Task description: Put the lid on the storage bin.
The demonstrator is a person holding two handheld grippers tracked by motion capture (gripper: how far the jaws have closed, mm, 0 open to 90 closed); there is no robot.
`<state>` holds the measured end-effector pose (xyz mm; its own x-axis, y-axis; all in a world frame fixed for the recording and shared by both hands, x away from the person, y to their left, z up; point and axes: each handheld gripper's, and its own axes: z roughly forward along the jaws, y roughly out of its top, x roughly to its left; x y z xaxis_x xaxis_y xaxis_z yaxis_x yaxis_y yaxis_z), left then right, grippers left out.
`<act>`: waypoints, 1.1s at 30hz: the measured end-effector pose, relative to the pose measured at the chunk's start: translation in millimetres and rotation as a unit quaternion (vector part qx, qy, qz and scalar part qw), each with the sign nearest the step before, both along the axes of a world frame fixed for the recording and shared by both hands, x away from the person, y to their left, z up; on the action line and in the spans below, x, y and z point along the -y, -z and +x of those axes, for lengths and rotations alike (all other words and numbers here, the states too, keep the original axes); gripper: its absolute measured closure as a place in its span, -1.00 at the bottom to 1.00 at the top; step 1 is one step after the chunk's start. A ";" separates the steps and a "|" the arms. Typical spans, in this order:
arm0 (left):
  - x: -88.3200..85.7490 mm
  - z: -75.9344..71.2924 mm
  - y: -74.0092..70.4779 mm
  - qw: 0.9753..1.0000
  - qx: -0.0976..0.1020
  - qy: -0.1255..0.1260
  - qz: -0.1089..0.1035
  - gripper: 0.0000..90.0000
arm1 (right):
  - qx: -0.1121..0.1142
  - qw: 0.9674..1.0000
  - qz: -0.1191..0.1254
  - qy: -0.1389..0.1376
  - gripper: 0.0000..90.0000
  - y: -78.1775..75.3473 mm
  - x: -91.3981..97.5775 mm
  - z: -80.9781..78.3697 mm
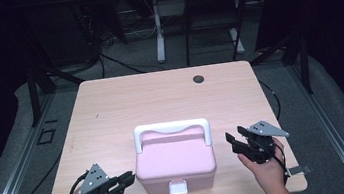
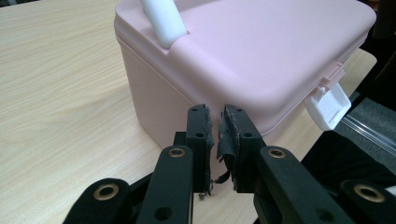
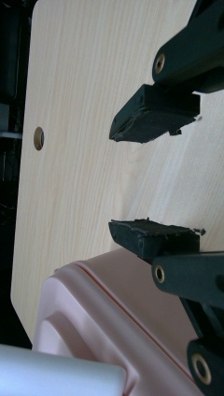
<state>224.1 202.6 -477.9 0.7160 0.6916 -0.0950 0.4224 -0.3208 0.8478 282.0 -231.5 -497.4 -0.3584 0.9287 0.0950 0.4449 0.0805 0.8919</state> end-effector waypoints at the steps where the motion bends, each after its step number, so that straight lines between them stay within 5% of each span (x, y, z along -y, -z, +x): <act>1: -0.1 0.3 0.2 1.000 0.001 0.000 -0.002 0.79 | 0.000 1.000 0.000 0.000 0.08 -0.1 -0.1 -0.1; 16: -6.2 9.2 -5.2 1.000 0.004 -0.013 -0.023 0.65 | 0.000 1.000 -0.001 0.002 0.08 0.4 0.7 0.2; 33: 5.6 39.4 -25.5 0.999 0.016 -0.019 -0.038 0.50 | 0.001 1.000 0.000 0.001 0.07 0.2 0.9 0.2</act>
